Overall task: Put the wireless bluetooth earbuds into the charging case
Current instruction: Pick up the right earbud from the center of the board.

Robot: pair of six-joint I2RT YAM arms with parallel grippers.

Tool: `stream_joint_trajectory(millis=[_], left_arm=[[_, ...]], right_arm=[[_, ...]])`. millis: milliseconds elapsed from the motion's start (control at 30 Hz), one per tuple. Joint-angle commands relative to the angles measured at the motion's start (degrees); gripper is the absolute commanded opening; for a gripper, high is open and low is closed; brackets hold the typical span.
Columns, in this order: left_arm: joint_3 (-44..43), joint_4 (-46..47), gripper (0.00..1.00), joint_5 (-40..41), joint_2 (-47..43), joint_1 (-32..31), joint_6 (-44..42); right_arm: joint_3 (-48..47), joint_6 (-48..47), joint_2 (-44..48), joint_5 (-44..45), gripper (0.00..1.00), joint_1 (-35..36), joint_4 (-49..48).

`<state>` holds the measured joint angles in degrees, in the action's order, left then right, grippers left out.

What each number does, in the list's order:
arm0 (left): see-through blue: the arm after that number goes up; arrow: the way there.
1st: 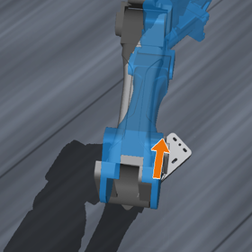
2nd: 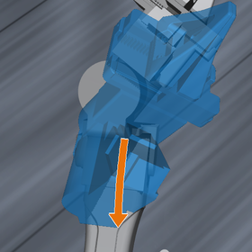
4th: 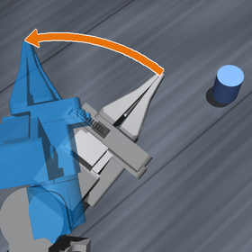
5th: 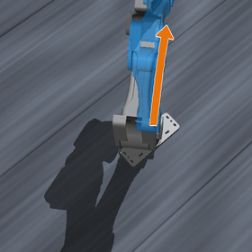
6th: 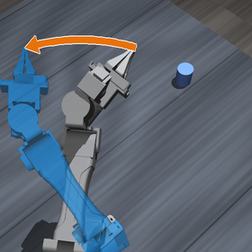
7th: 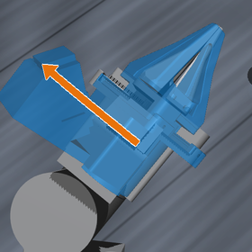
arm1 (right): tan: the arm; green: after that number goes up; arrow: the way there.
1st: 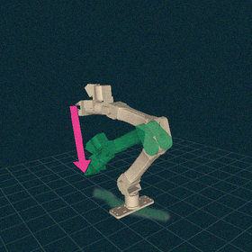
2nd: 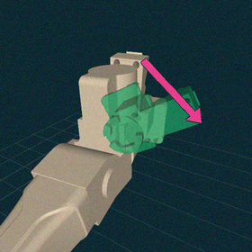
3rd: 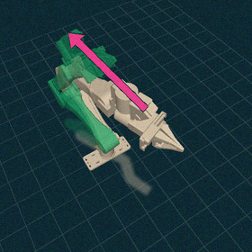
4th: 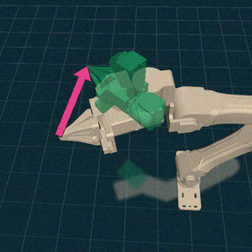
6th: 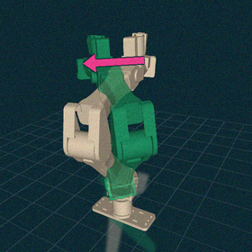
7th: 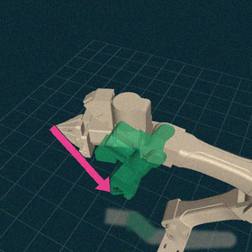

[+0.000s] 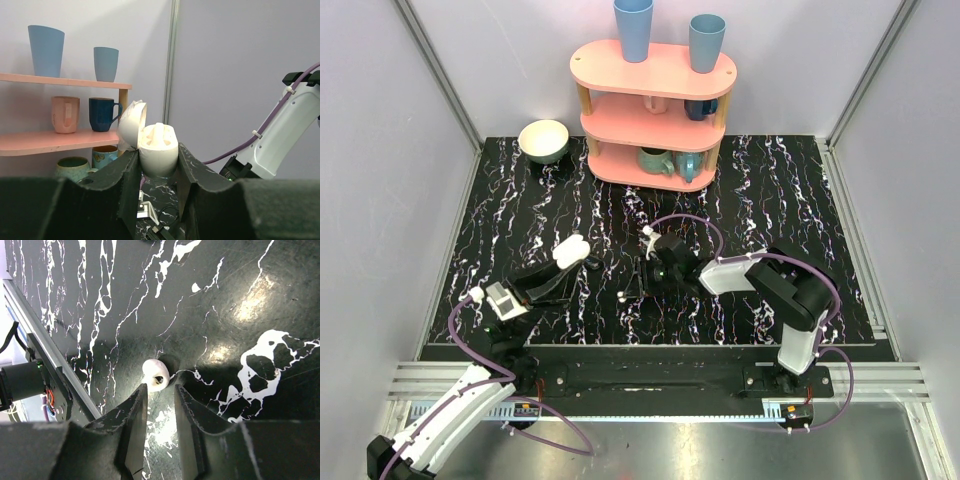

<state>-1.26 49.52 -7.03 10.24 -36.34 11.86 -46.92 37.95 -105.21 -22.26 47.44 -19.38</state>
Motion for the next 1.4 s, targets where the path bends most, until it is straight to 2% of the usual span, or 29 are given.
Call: stream_joint_trajectory(millis=[0, 600, 1367], left_arm=[[6.1, 2.9, 0.00, 0.4, -0.4, 0.0, 0.5], [6.7, 1.7, 0.00, 1.2, -1.8, 0.0, 0.6], [6.8, 1.6, 0.00, 1.2, -2.2, 0.0, 1.2]], right_arm=[[-2.0, -1.1, -1.3, -0.9, 0.35, 0.8, -0.2], [-4.0, -2.5, -2.8, -0.7, 0.29, 1.9, 1.4], [-8.4, -4.7, -3.8, 4.2, 0.35, 3.9, 7.2]])
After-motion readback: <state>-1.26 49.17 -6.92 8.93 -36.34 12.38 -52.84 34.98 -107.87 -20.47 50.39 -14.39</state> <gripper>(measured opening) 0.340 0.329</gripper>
